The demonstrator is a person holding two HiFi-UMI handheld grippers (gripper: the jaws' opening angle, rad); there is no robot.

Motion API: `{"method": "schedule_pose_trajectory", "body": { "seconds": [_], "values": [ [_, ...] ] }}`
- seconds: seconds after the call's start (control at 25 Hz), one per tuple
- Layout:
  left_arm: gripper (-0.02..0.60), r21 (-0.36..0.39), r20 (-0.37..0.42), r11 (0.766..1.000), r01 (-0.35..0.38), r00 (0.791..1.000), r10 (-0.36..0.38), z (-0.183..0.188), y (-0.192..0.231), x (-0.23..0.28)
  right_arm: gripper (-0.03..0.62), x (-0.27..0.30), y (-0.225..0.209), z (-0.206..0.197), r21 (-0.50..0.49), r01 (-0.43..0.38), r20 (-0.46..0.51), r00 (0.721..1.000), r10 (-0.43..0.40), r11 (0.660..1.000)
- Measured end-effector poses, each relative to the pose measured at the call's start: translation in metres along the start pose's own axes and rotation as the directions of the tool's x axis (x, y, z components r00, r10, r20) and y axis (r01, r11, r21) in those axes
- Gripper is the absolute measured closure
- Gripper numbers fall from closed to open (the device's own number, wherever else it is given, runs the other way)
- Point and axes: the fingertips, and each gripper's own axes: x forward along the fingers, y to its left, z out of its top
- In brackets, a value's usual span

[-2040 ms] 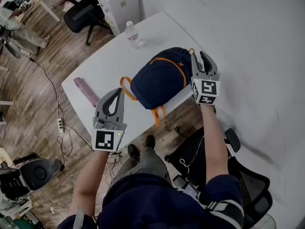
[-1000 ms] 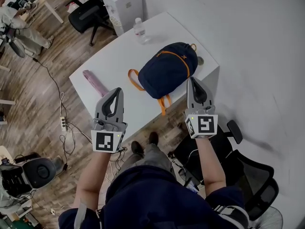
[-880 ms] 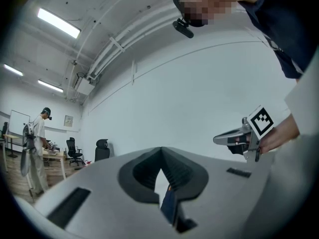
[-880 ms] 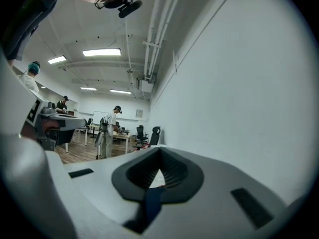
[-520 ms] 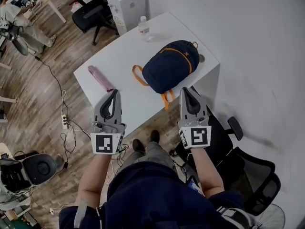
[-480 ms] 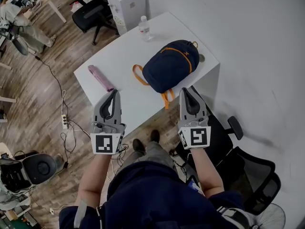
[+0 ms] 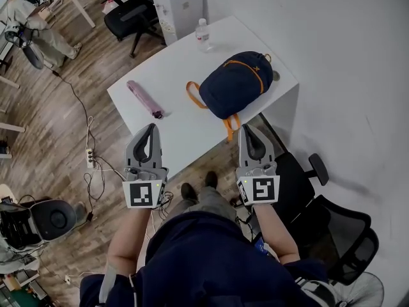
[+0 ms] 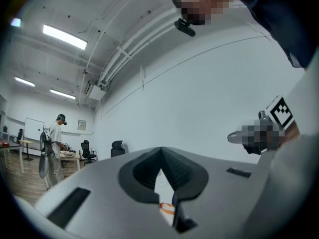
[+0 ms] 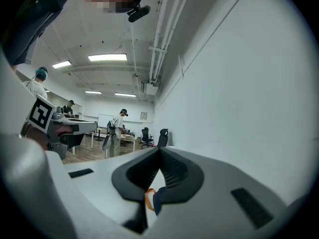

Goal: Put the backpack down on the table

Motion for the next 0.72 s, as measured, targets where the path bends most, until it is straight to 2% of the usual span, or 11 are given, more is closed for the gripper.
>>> {"method": "schedule_pose_trajectory", "body": {
  "seconds": [0.2, 0.72],
  "values": [
    [0.578, 0.011, -0.027, 1.000, -0.027, 0.999, 0.027, -0.004, 0.011, -0.019, 0.594, -0.010, 0.015, 0.001, -0.033, -0.008, 0.001, 1.000, 0.008, 0.999],
    [0.578, 0.028, -0.053, 0.996, -0.080, 0.995, 0.081, -0.012, 0.027, -0.053, 0.592, -0.022, 0.038, -0.001, -0.045, -0.034, -0.015, 0.999, 0.033, 0.998]
  ]
}}
